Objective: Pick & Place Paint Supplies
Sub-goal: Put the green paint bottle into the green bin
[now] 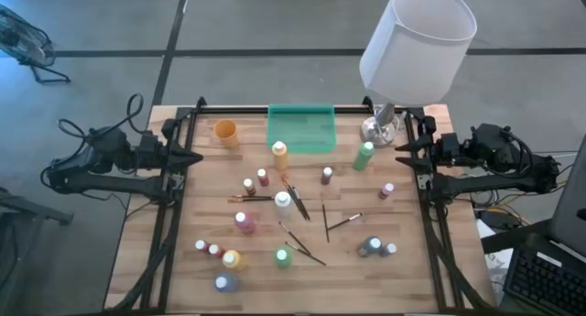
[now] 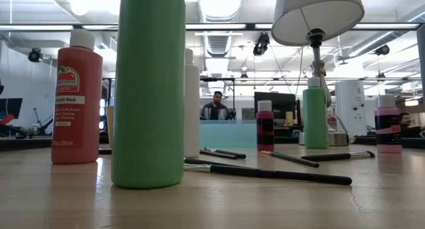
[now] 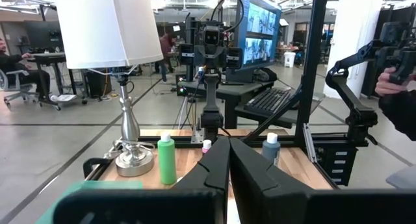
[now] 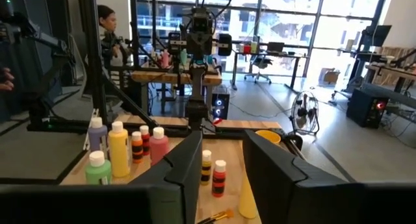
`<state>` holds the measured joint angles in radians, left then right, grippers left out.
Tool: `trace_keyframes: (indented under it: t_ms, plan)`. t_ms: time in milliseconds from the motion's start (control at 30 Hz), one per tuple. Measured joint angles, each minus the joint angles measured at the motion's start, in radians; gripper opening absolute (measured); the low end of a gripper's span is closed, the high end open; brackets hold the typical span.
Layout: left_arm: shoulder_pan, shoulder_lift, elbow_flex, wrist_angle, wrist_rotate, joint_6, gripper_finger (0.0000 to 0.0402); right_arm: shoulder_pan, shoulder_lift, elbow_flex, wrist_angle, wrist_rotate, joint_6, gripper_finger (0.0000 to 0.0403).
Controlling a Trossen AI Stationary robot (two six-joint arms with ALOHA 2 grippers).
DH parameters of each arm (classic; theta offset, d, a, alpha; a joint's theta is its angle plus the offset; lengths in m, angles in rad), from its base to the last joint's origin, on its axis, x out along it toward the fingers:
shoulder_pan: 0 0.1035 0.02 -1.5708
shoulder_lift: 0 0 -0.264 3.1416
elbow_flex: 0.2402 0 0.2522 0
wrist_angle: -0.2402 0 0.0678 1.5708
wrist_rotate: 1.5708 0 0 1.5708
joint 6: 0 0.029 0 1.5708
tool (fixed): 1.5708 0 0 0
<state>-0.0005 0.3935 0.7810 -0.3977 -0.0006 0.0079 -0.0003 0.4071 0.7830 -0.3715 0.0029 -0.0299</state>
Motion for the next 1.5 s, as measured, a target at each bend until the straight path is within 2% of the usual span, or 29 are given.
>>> trace_keyframes:
  t_ms: [333, 533, 800, 1067, 1167, 1367, 1500]
  plan:
    - [0.000, 0.000, 0.000, 0.013, -0.008, 0.006, 0.0016, 0.000, 0.001, 0.000, -0.102, 0.000, 0.062, 0.0084]
    - [0.000, 0.000, 0.000, 0.029, -0.028, 0.006, 0.0016, 0.000, 0.001, 0.000, -0.104, 0.002, 0.094, 0.0086]
    - [0.000, 0.002, 0.000, 0.037, -0.031, 0.017, 0.0016, 0.000, 0.043, 0.000, -0.124, 0.116, 0.101, 0.0138]
    - [0.000, 0.005, 0.000, 0.037, -0.031, 0.016, 0.0016, -0.001, 0.157, 0.000, -0.226, 0.233, 0.141, 0.0203]
    - [0.000, 0.005, 0.000, 0.038, -0.031, 0.016, 0.0016, -0.001, 0.209, 0.000, -0.246, 0.273, 0.175, 0.0216]
    - [0.000, 0.005, 0.000, 0.038, -0.031, 0.016, 0.0016, -0.001, 0.291, 0.000, -0.267, 0.435, 0.227, 0.0231]
    - [0.000, 0.005, 0.000, 0.038, -0.031, 0.015, 0.0016, -0.001, 0.312, 0.000, -0.305, 0.464, 0.318, 0.0248]
